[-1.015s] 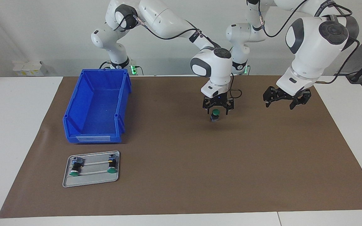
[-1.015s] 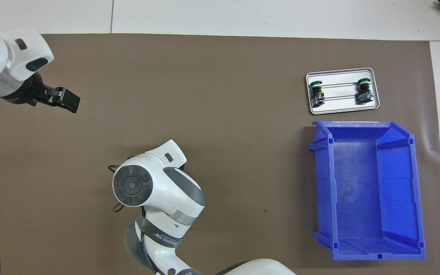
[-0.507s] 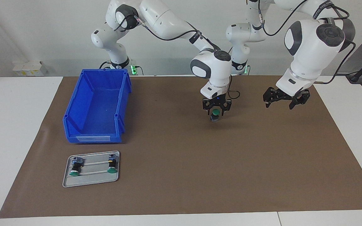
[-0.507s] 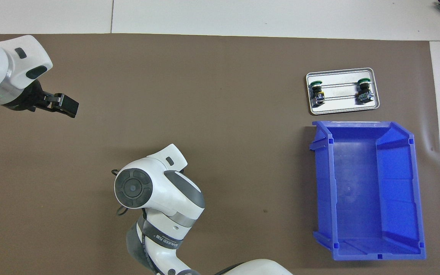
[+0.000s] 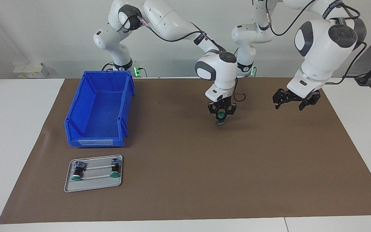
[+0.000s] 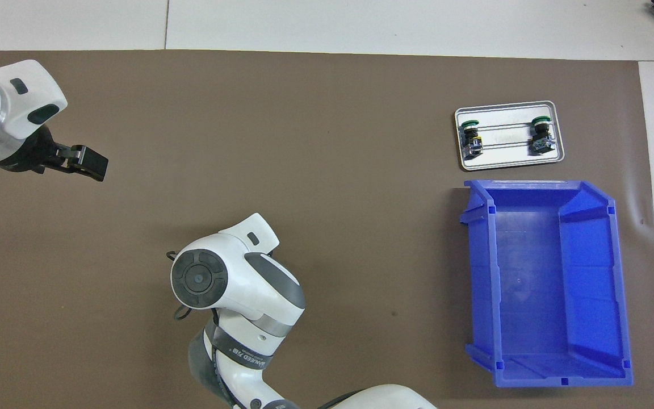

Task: Place and press button with both arms

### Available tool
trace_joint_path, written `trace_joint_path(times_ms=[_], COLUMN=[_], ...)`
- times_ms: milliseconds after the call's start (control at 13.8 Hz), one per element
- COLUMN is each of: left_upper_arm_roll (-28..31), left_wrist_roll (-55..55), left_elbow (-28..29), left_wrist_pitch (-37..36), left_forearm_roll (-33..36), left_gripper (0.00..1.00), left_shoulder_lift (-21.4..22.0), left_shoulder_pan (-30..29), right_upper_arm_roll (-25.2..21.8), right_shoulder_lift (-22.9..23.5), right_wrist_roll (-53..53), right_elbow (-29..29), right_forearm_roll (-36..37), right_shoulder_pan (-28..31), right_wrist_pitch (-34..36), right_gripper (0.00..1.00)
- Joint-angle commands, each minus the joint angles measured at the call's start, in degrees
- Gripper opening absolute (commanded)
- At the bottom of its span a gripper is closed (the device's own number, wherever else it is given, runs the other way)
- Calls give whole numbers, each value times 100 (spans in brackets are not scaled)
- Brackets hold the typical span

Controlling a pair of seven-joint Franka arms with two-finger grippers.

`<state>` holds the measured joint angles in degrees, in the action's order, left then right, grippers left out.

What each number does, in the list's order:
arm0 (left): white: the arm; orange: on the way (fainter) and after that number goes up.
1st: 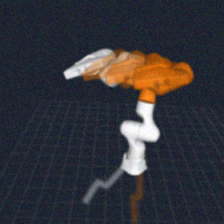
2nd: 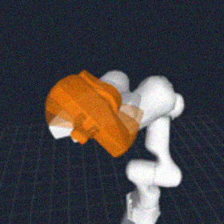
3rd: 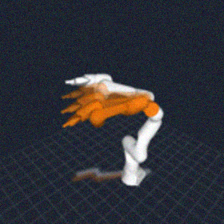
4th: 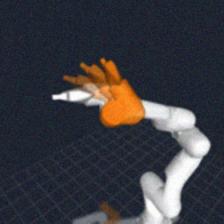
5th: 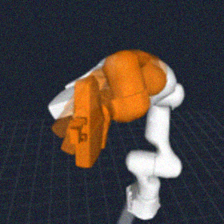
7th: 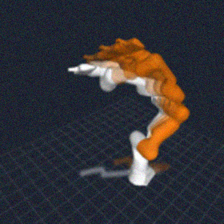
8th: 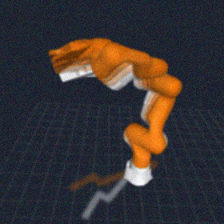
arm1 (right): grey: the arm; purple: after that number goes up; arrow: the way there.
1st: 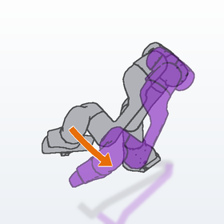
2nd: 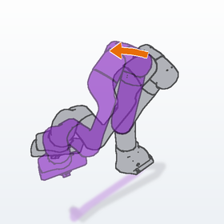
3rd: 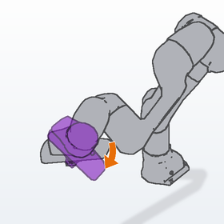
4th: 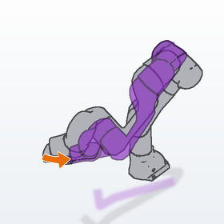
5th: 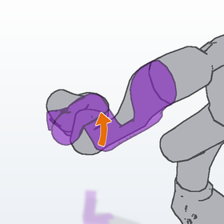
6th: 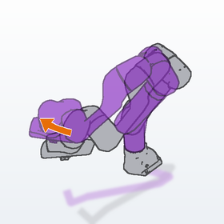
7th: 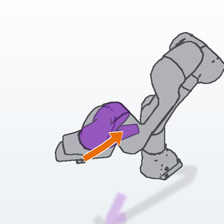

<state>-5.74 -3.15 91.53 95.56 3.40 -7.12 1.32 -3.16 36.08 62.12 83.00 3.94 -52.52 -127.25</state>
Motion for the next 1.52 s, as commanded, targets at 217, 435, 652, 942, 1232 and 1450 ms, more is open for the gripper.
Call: trace_joint_path(times_ms=[217,435,652,942,1232,1450], left_upper_arm_roll=[-24,-24,-24,-24,-24,-24], left_wrist_roll=[333,333,324,324,341,315], left_elbow=[698,752,761,928,989,1016], left_wrist_pitch=[630,666,710,877,894,929], left_forearm_roll=[29,3,-76,-85,-85,-76], left_gripper=[100,100,100,100,100,100], left_shoulder_lift=[360,386,386,457,466,474], left_shoulder_pan=[-62,-62,-45,-53,-53,-10], right_upper_arm_roll=[35,44,44,52,52,44], right_shoulder_lift=[-495,-1373,-2164,-3238,-3739,-4301], right_wrist_roll=[-130,-936,-1841,-4132,-5797,-6316], right_elbow=[-65,119,566,1840,2956,4361], right_forearm_roll=[125,125,116,-147,-376,-552], right_shoulder_pan=[451,1118,2014,3683,4837,5155], right_wrist_pitch=[304,1147,1449,1449,1213,300], right_gripper=[0,0,0,0,0,0])
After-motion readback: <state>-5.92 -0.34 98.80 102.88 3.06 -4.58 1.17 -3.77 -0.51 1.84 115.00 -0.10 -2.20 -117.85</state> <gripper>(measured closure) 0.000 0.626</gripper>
